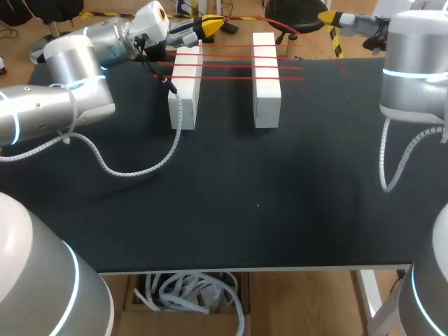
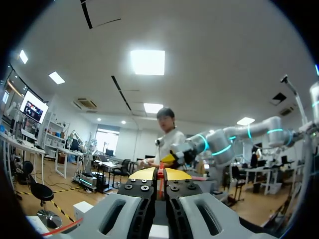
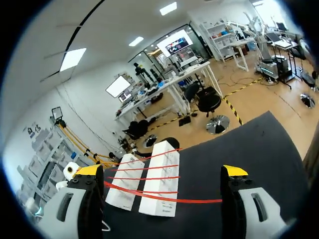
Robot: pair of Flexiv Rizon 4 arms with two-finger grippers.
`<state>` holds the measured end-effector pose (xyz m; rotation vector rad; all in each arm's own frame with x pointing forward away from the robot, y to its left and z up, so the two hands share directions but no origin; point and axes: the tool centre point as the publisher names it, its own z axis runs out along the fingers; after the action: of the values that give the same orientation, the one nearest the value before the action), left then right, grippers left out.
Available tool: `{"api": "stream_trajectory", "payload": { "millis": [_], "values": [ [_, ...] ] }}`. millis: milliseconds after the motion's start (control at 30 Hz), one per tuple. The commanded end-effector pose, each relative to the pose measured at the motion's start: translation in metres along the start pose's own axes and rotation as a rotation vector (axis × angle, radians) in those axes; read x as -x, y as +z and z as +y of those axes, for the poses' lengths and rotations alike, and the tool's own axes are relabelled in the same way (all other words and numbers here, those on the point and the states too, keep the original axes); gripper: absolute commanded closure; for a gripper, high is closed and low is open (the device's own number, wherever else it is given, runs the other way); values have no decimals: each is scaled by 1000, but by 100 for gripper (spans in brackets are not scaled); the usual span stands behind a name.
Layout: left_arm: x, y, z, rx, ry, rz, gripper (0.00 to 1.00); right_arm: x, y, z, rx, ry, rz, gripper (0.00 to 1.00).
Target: Grab the tape and strap the tape.
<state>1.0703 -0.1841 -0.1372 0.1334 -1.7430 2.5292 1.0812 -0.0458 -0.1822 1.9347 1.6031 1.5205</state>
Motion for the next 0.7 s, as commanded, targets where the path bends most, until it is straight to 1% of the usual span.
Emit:
{"api": "stream_trajectory", "payload": {
  "millis": [33,433,467,500,533,600,633,700],
  "values": [
    [1,0,1,-1,-1,3,100,-8,-6,1,-90,-149,15,0],
    [1,0,1,-1,-1,3,100,-8,-6,1,-90,-149,15,0],
    [1,0,1,-1,-1,3,100,-11,-7,3,-90,-133,10,0],
    [1,0,1,-1,-1,3,100,-15,-8,5,-84,-113,5,0],
    [1,0,1,-1,-1,3,100,-20,-11,5,-85,-60,7,0],
    [1,0,1,-1,-1,3,100,-24,-15,3,-97,60,4,0],
    [1,0,1,-1,-1,3,100,-25,-19,2,-105,141,-5,0],
    [1,0,1,-1,-1,3,100,-26,-24,1,-79,248,-13,0]
  ]
}}
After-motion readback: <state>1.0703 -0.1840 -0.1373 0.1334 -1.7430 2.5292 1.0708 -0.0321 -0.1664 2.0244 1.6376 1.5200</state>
